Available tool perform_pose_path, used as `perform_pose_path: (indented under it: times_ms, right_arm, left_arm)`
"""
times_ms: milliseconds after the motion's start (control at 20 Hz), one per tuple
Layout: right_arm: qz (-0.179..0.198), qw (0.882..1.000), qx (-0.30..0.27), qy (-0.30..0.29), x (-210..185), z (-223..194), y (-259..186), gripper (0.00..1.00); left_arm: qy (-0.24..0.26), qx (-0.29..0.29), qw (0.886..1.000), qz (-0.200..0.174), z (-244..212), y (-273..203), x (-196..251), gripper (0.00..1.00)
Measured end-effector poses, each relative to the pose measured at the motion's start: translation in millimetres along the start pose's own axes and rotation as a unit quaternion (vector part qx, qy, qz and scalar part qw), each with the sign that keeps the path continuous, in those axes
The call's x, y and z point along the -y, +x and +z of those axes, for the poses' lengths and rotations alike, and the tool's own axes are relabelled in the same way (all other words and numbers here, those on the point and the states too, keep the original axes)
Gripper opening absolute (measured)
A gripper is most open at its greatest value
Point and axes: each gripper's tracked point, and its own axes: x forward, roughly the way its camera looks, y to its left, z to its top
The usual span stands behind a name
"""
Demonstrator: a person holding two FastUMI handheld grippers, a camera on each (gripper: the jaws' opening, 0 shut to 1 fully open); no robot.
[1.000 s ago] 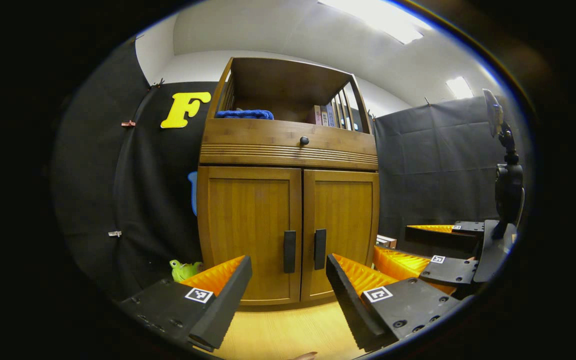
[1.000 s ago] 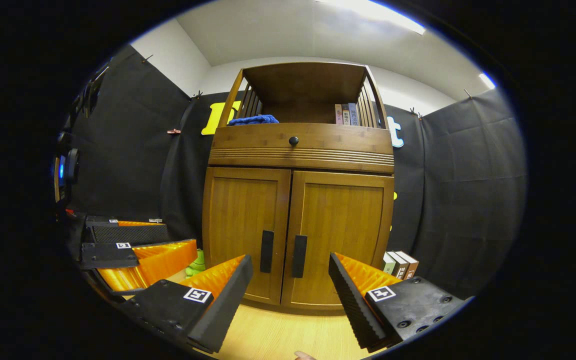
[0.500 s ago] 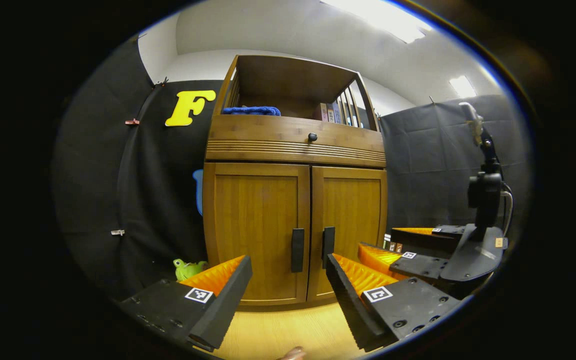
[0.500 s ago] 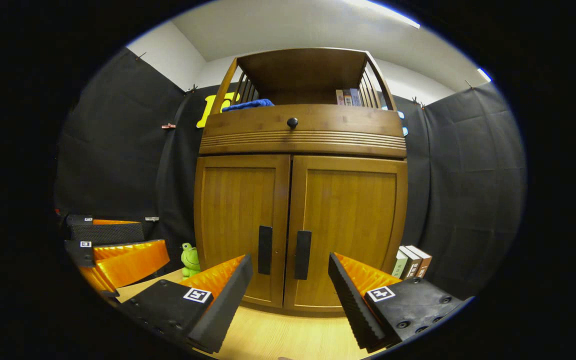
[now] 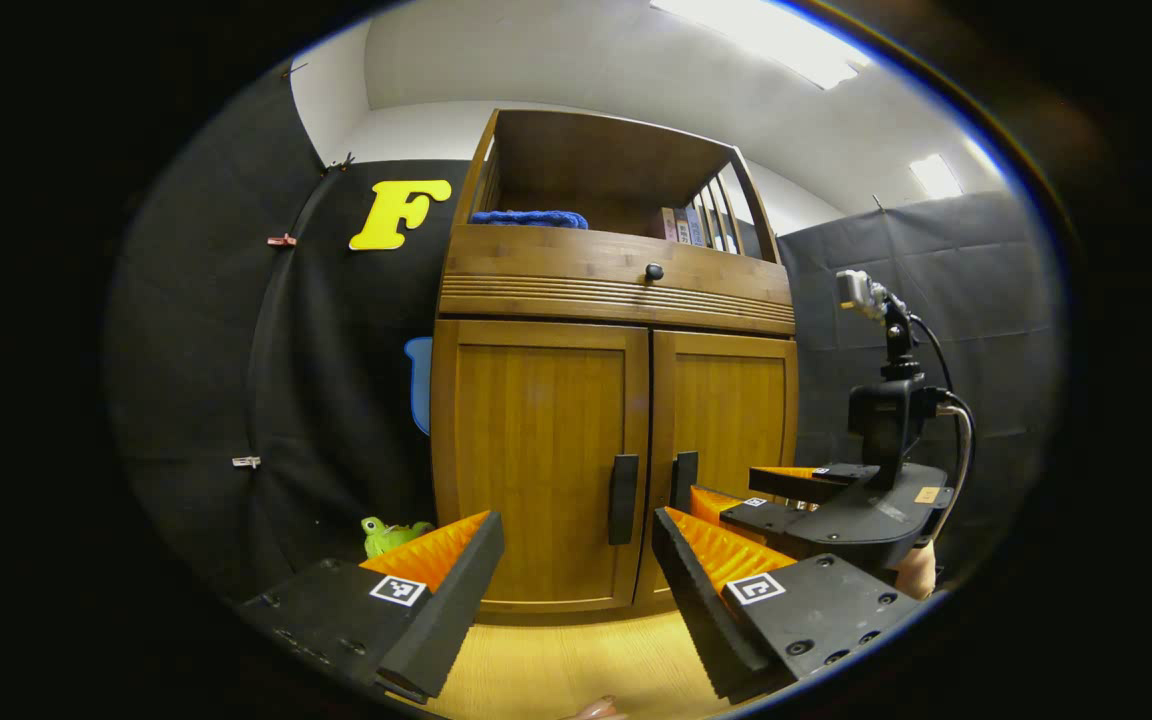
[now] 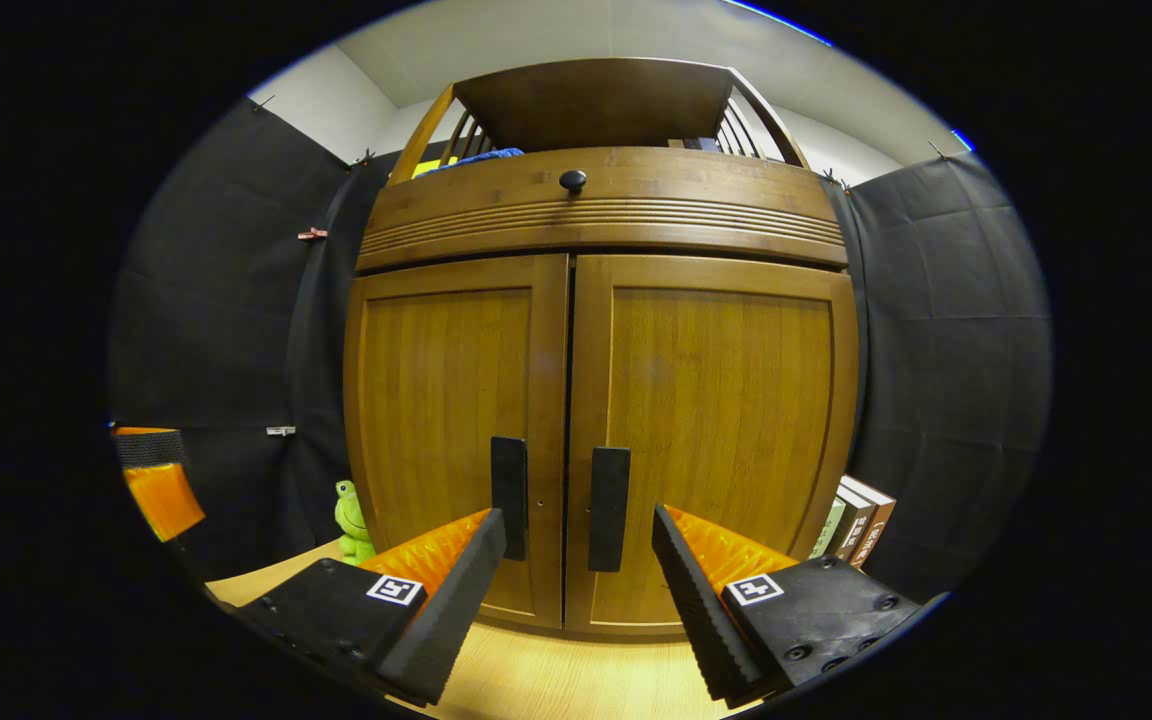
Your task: Open the right door of the double-door shoe cabinet with the right hand, and open the left door with the left hand.
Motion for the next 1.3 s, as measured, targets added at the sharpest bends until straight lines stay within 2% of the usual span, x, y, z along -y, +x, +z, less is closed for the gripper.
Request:
perform_pose_path:
  times_ms: [250,350,500,700,850,950,1050,1200,1300]
  right_arm:
    - [-0.018,1.000,-0.003,-0.003,9.1,-12.9,36.0,0.94]
    - [-0.027,1.000,-0.007,0.001,15.7,-21.3,51.0,0.88]
    - [-0.028,0.999,-0.017,0.009,16.8,-32.2,68.7,0.87]
    - [-0.043,0.999,-0.010,0.007,20.6,-33.5,84.9,0.87]
    - [-0.055,0.998,-0.007,0.010,27.6,-33.7,94.0,0.80]
    - [-0.051,0.999,-0.006,0.018,26.1,-30.6,99.3,0.82]
    - [-0.052,0.998,-0.005,0.018,25.4,-31.9,100.4,0.58]
    - [-0.043,0.999,-0.014,0.014,21.9,-36.2,111.1,0.61]
    - [-0.047,0.999,-0.012,0.010,22.5,-36.4,112.3,0.44]
  left_arm:
    - [0.002,0.008,1.000,0.003,-0.6,0.4,-8.6,0.93]
    - [0.002,0.010,1.000,0.007,-2.2,1.1,-13.5,0.93]
    - [-0.003,0.004,1.000,0.007,-8.6,1.6,-16.4,0.93]
    - [-0.005,0.008,1.000,0.009,-9.2,3.3,-17.9,0.93]
    - [-0.005,0.003,1.000,0.011,-12.9,5.7,-19.9,0.93]
    - [-0.005,-0.007,1.000,0.015,-17.8,6.3,-22.4,0.93]
    - [-0.005,-0.015,1.000,0.016,-21.6,6.8,-21.6,0.93]
    - [-0.002,-0.025,1.000,0.015,-26.4,9.8,-17.7,0.93]
    - [0.000,-0.033,0.999,0.012,-30.1,9.2,-14.0,0.94]
